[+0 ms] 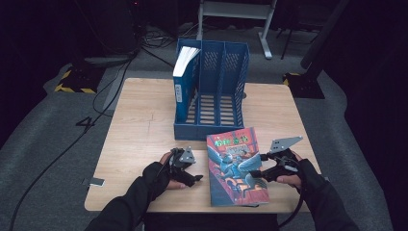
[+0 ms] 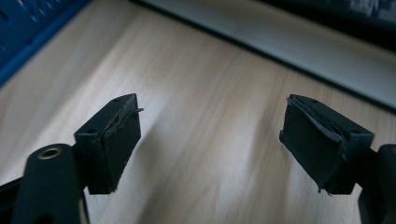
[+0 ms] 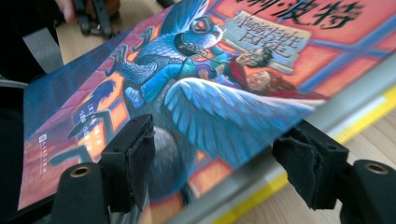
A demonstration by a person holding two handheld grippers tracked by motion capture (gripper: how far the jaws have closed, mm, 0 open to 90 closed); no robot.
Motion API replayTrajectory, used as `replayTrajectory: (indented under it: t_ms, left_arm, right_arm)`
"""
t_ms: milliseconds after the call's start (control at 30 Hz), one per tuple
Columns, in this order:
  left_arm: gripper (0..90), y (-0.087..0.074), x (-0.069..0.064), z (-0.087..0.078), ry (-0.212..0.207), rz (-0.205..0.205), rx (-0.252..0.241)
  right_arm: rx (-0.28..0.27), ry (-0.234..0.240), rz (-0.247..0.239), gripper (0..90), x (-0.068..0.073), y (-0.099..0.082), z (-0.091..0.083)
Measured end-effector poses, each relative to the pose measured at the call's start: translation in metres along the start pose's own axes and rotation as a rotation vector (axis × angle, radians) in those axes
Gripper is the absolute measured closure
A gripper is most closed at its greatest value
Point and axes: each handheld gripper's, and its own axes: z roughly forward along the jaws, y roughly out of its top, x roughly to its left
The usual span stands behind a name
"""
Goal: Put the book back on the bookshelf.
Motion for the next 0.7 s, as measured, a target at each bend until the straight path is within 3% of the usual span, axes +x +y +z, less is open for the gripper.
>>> replayTrajectory:
  t_ms: [100, 167, 333, 467, 700]
  left_arm:
    - [21.6, 0.008, 0.006, -0.001, 0.023, 0.017, -0.008]
    - [22.0, 0.012, 0.010, 0.002, 0.013, 0.007, -0.019]
    - [22.9, 0.021, 0.016, 0.009, 0.045, 0.036, -0.032]
    - [24.3, 0.025, 0.018, 0.014, 0.047, 0.029, -0.053]
    - [31.3, 0.032, 0.018, 0.021, 0.062, 0.015, -0.073]
  right_arm:
    - [-0.007, 0.009, -0.002, 32.5, -0.001, 0.003, 0.004]
    - [-0.011, 0.016, 0.002, 35.9, -0.002, 0.006, 0.009]
    - [-0.048, 0.086, 0.033, 55.9, -0.008, 0.010, 0.018]
    - [-0.081, 0.116, 0.061, 66.3, -0.011, 0.008, 0.022]
    - [-0.133, 0.123, 0.049, 75.2, -0.011, 0.003, 0.024]
